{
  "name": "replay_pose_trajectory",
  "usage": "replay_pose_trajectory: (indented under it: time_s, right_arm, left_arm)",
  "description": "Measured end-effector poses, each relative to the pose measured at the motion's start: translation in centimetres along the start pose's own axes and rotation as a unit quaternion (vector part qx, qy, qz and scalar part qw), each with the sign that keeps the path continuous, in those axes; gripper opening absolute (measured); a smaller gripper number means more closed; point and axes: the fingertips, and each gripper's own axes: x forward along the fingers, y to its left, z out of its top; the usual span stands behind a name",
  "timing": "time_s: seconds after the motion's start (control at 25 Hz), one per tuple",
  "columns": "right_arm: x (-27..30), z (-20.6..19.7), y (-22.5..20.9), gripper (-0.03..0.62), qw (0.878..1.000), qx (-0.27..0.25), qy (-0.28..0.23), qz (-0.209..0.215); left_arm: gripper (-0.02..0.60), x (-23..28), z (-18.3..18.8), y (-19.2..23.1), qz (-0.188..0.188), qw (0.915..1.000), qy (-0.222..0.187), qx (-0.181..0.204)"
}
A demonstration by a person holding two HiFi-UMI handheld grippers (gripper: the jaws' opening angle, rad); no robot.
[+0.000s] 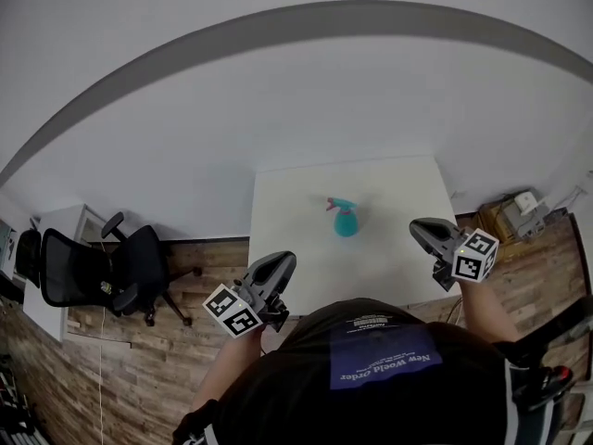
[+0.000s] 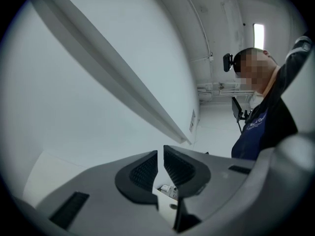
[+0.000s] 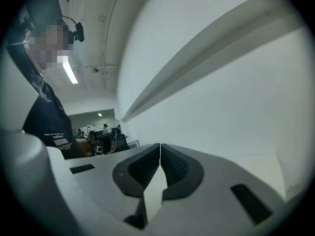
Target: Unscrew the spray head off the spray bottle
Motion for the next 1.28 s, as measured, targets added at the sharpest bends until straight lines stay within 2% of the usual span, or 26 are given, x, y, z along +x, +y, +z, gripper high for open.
replay_pose_trajectory:
  time_s: [0.16,0.28,0.6,0.76,0.92,1.12,1.28]
  right_arm:
    - [3.5,0.6,0.8,-0.003,1.000,0.004,-0.008,-0.026]
    - [6.1,0.2,1.8,-0.003,0.999,0.002,0.007,-0.031]
    - [10.0,0.2,1.6,-0.003,0.999,0.007,0.036,-0.028]
    - [10.9,0.6,-0.4,-0.003,0.999,0.001,0.049,-0.007]
    - [11.0,0.6,-2.9,-0.003,0.997,-0.013,0.073,0.032]
    - [11.0,-0.8,-6.3,-0.003,0.989,-0.012,0.113,0.092]
    - [12.1,-1.8,-7.5,-0.002,0.983,-0.023,0.136,0.122]
  left_arm:
    - [0.044,-1.0,1.9,3.7,-0.025,0.9996,0.014,-0.002]
    - [0.044,-2.0,2.8,6.2,-0.036,0.9992,0.017,-0.009]
    - [0.044,-2.8,2.2,10.6,-0.035,0.9984,0.013,-0.042]
    - [0.044,-1.2,1.2,11.1,-0.018,0.9987,0.013,-0.046]
    - [0.044,1.7,0.1,10.6,0.011,0.9989,0.008,-0.044]
    - [0.044,5.5,-2.3,9.2,0.049,0.9976,0.002,-0.049]
    - [0.044,7.1,-3.9,8.6,0.055,0.9970,0.018,-0.051]
